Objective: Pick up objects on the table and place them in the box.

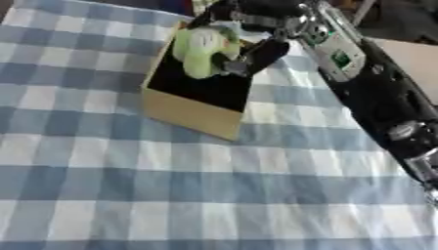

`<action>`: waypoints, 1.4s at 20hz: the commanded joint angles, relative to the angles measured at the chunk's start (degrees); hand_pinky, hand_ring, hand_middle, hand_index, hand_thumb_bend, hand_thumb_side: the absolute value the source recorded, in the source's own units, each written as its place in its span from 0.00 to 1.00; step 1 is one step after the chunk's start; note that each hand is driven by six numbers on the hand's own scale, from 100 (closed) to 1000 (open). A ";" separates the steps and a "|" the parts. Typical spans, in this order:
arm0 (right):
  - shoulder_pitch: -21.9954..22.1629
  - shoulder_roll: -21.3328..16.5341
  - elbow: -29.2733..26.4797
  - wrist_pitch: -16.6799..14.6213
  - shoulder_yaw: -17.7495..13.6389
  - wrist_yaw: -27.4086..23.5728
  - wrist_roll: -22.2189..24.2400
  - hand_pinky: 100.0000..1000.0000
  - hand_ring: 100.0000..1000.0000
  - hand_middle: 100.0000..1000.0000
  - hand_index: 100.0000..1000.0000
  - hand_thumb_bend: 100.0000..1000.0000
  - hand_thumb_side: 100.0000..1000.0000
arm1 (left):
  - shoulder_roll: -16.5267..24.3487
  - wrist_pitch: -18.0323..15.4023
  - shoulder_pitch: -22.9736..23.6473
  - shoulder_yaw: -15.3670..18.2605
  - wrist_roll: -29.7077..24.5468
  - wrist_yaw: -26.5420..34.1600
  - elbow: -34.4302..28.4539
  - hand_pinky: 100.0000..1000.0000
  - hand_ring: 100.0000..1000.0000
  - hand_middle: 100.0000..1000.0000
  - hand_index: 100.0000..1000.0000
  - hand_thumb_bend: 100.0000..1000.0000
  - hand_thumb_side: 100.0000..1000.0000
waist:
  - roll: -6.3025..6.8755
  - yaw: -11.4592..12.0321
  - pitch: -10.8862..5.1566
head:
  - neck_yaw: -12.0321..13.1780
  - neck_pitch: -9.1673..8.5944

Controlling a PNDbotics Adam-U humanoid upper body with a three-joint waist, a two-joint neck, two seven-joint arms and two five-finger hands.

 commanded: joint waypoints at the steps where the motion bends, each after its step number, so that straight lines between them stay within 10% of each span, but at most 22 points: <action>1: -0.88 -1.97 -1.64 -0.62 -0.39 0.87 0.98 0.86 0.83 0.79 0.92 0.00 0.54 | -0.01 -0.06 -0.39 -0.10 -0.40 0.25 -0.84 0.30 0.62 0.73 0.61 0.00 0.75 | 0.59 -0.15 -1.38 | -0.07 -0.01; 16: 1.13 -3.40 -5.97 0.90 -2.51 -4.04 -0.34 0.84 0.78 0.72 0.89 0.00 0.43 | -0.22 0.07 0.03 0.03 -1.04 0.13 -0.84 0.30 0.62 0.73 0.61 0.00 0.75 | 0.88 -0.82 -1.95 | 0.42 0.35; 28: 13.84 -11.96 -30.54 8.76 -13.34 -15.34 -14.11 0.79 0.71 0.65 0.82 0.00 0.29 | 0.22 0.23 0.73 0.80 0.28 -0.22 -0.84 0.30 0.62 0.73 0.61 0.00 0.75 | 1.91 -3.02 -2.75 | 2.60 1.51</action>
